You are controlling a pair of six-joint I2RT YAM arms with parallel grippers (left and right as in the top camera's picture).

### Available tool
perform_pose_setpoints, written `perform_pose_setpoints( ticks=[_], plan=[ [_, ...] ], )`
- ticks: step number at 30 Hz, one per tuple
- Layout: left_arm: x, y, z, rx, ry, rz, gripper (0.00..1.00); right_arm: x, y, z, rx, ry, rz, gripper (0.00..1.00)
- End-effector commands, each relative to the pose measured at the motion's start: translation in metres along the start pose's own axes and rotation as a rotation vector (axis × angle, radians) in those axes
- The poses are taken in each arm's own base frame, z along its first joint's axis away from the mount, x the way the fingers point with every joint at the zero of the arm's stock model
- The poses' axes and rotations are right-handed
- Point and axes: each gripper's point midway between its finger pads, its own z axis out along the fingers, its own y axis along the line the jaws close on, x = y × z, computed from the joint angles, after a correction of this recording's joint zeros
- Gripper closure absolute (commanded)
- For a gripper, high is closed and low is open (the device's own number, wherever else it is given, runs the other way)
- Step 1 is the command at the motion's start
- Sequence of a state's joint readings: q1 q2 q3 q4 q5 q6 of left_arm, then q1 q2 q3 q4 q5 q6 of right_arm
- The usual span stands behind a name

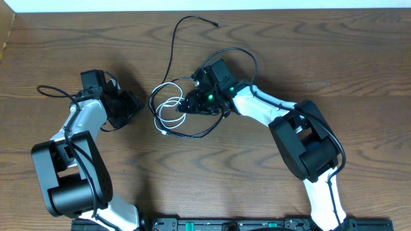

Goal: Untangle cables

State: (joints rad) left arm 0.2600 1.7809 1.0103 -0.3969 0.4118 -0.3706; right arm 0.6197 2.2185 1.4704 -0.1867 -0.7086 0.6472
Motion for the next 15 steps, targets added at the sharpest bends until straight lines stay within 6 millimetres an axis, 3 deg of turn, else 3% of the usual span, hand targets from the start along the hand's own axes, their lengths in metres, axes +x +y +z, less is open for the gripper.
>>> perform_pose_setpoints(
  ticks=[1, 4, 10, 15],
  plan=[
    [-0.008, -0.003, -0.008, -0.001, -0.029, -0.003, 0.44, 0.004, 0.006, 0.003, -0.05, 0.024, -0.017, 0.63],
    [-0.008, -0.003, -0.008, -0.001, -0.029, -0.003, 0.44, 0.003, 0.013, 0.003, -0.077, 0.022, -0.035, 0.63],
    [-0.008, -0.003, -0.008, -0.001, -0.029, -0.003, 0.44, 0.0, 0.005, 0.008, -0.062, -0.001, -0.024, 0.64],
    [-0.008, -0.003, -0.008, -0.001, -0.028, -0.003, 0.44, -0.004, 0.014, 0.017, -0.11, -0.02, -0.03, 0.65]
  ],
)
